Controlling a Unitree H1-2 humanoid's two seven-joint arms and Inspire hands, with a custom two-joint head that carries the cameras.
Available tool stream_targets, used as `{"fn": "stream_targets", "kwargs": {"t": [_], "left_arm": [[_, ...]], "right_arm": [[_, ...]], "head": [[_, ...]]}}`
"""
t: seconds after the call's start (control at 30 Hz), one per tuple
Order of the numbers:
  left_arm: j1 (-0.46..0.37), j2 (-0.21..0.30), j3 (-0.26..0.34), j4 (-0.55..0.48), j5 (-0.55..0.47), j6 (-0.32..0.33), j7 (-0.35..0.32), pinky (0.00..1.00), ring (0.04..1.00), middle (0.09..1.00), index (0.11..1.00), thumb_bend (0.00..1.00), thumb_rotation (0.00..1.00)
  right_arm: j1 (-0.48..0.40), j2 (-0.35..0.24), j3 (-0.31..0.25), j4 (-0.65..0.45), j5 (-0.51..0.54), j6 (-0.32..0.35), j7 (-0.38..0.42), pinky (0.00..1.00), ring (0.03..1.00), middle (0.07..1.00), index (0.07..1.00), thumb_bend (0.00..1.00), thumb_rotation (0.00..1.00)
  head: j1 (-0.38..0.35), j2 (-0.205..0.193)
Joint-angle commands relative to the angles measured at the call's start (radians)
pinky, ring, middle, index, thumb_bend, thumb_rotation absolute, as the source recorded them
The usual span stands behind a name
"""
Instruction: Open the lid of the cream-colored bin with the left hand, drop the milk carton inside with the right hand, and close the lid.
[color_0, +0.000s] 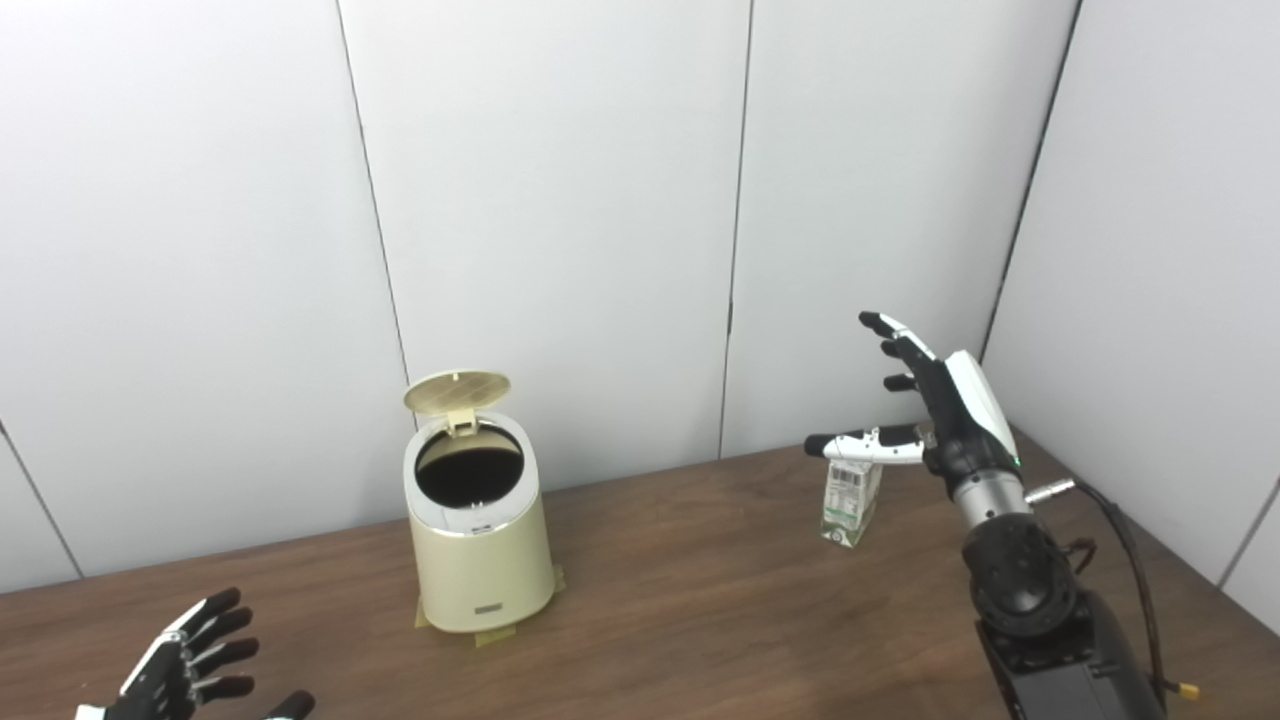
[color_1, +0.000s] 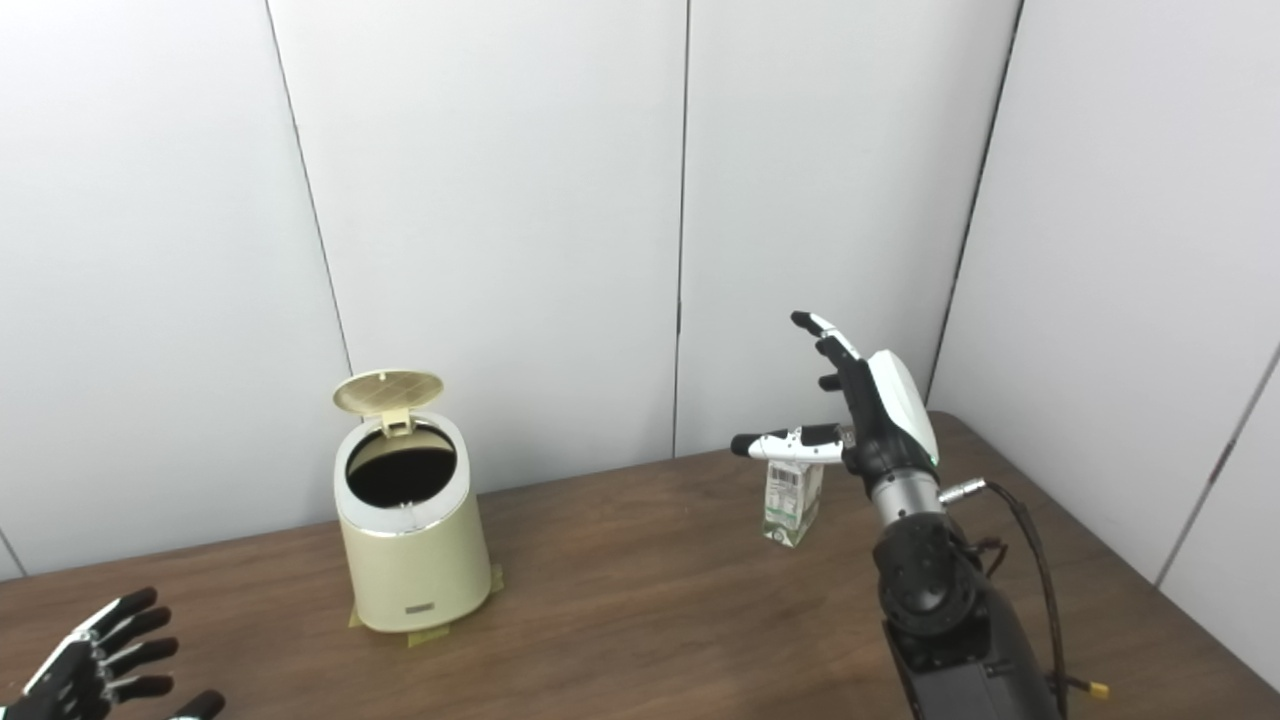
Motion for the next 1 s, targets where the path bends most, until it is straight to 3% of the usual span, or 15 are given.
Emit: {"fn": "stream_targets", "kwargs": {"t": [0.0,0.3,0.5,0.63,0.77,0.97], "left_arm": [[-0.040,0.014,0.007,-0.011,-0.009,-0.042,0.001,0.64,0.733,0.798,0.826,0.70,0.02],[-0.037,0.017,0.012,-0.008,0.001,-0.048,0.003,0.62,0.728,0.796,0.826,0.70,0.06],[-0.036,0.020,0.014,-0.023,0.002,-0.028,-0.003,0.61,0.730,0.796,0.827,0.71,0.09],[-0.035,0.022,0.013,-0.027,0.009,-0.033,-0.003,0.59,0.714,0.785,0.820,0.71,0.09],[-0.035,0.025,0.013,-0.030,0.012,-0.028,-0.005,0.60,0.712,0.781,0.816,0.71,0.11],[-0.034,0.027,0.010,-0.034,0.005,-0.020,-0.015,0.62,0.732,0.795,0.822,0.69,0.07]], "right_arm": [[-0.057,-0.043,0.002,0.018,-0.010,-0.002,-0.012,0.74,0.882,0.932,0.893,0.83,0.20],[-0.072,-0.076,0.024,0.211,0.047,-0.073,-0.020,0.83,0.930,0.938,0.920,0.85,0.17],[-0.074,-0.078,0.048,0.257,0.024,-0.026,-0.041,0.87,0.915,0.929,0.918,0.87,0.20],[-0.080,-0.076,0.045,0.299,0.029,-0.014,-0.062,0.82,0.901,0.920,0.913,0.87,0.20],[-0.078,-0.081,0.038,0.345,0.058,-0.066,-0.079,0.77,0.889,0.918,0.917,0.86,0.18],[-0.069,-0.070,0.039,0.361,0.063,-0.063,-0.112,0.73,0.870,0.916,0.920,0.86,0.21]], "head": [[-0.001,0.001],[-0.001,0.011],[-0.002,0.019],[-0.003,0.022],[-0.006,0.028],[-0.004,0.033]]}}
